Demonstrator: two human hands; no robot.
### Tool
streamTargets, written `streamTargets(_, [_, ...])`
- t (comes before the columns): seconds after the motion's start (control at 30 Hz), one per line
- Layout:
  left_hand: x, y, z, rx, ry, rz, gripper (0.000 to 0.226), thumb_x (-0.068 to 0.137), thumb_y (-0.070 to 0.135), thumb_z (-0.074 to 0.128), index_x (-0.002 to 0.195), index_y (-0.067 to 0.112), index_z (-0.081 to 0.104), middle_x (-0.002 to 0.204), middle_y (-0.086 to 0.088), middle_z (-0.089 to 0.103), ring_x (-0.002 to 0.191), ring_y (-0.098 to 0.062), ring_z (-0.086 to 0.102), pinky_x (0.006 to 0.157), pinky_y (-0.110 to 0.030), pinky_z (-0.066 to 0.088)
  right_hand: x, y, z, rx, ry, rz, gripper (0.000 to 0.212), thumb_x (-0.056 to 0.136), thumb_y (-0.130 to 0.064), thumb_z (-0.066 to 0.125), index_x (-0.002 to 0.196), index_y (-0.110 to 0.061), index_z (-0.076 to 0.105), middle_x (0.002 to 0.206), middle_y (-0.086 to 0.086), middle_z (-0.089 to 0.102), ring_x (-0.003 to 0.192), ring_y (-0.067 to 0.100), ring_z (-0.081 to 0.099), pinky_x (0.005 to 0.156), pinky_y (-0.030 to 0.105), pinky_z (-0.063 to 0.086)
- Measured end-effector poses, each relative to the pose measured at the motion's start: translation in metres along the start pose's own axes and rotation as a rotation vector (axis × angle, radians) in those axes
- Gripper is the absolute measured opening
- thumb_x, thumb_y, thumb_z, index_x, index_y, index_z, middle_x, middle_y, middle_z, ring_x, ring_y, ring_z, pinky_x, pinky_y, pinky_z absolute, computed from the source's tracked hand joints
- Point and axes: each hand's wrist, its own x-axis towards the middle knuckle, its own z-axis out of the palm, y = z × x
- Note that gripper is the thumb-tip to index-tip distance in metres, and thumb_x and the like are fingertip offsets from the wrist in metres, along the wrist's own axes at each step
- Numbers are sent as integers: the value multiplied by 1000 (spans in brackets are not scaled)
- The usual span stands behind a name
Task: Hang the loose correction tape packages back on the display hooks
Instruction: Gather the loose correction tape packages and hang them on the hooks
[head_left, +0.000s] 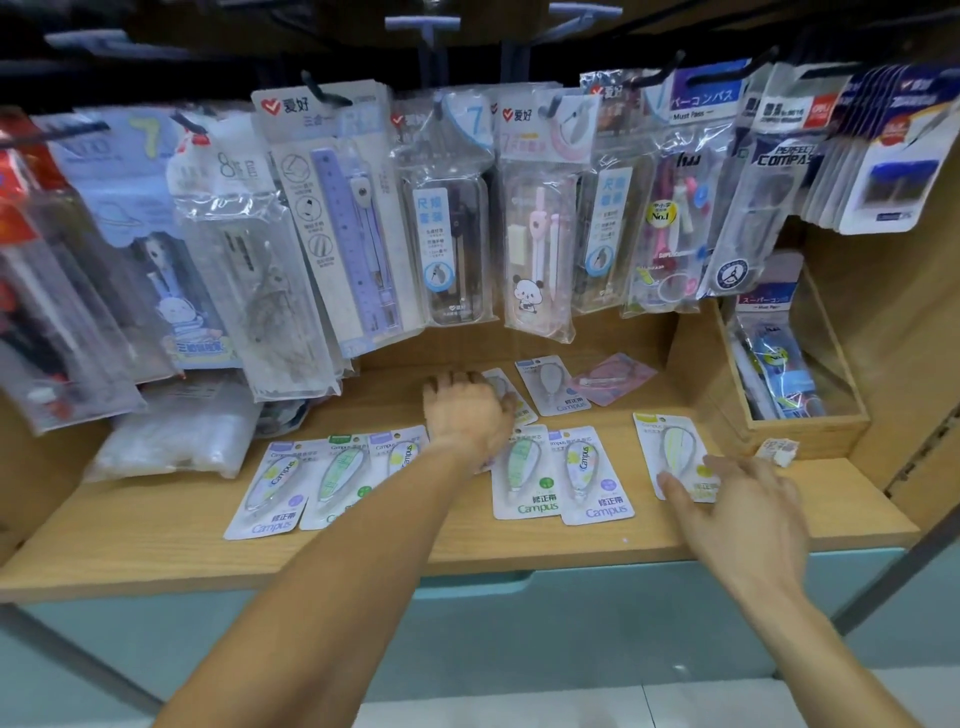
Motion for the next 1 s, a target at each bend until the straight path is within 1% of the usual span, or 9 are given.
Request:
streamTargets(0.13, [16,9,7,-20,-45,-69,61,103,58,44,136,9,58,139,-15,59,134,-34,50,114,-46,35,-2,-2,10,-2,57,11,43,79,-46,83,105,-12,78,113,20,66,100,44,54,87,49,46])
streamTargets(0.27, [21,9,11,-225,95,-140,51,102,44,55,136,6,52,137,-18,60,131,-37,51,110,-45,39,3,0,18,82,116,41,26,82,-33,81,105,-19,79,112,17,66,101,44,54,89,49,45])
streamTargets(0.4, [12,5,-7,-607,178,-151,45,102,36,61,130,4,46,124,-21,65,119,-41,61,96,-46,50,9,0,24,142,140,112,18,90,-23,71,103,-13,78,114,18,67,105,45,53,91,48,43])
streamTargets(0.57, [-5,8,-29,-1233,102,-319,47,86,34,84,117,17,53,113,-3,64,111,-28,64,96,-42,55,12,-12,18,294,134,167,15,93,-15,69,101,-4,72,107,24,65,104,48,55,95,50,42])
streamTargets(0.67, [-28,11,-32,-1495,-45,-419,67,79,15,90,126,15,41,117,-6,62,103,-25,67,80,-38,59,7,-17,1,446,121,158,12,95,-11,67,101,0,68,112,25,66,107,45,59,94,45,42])
streamTargets(0.73, [-50,8,-31,-1647,-138,-447,68,79,0,87,128,10,40,111,-9,69,87,-23,75,57,-32,60,-1,-20,-15,562,130,168,13,97,-13,66,101,-1,70,120,22,68,110,41,62,97,41,42])
streamTargets(0.77, [-63,6,-30,-1703,-183,-448,64,80,-4,85,129,8,46,109,-10,73,83,-23,77,54,-32,61,-8,-23,-22,635,129,176,12,97,-14,66,100,-4,70,123,19,68,109,38,64,98,40,42])
streamTargets(0.9, [-109,0,-14,-1854,-302,-466,42,88,-7,75,126,8,65,112,-13,79,100,-30,78,86,-51,64,-43,-51,-35,872,25,180,10,96,-20,69,88,-23,65,133,2,66,105,25,70,103,41,49])
streamTargets(1.0, [-133,-6,-4,-2025,-431,-428,38,97,-5,60,133,7,63,120,-17,76,110,-36,74,93,-57,60,-67,-83,-31,904,-51,100,18,94,-14,70,84,-27,63,124,2,67,107,20,67,99,38,51])
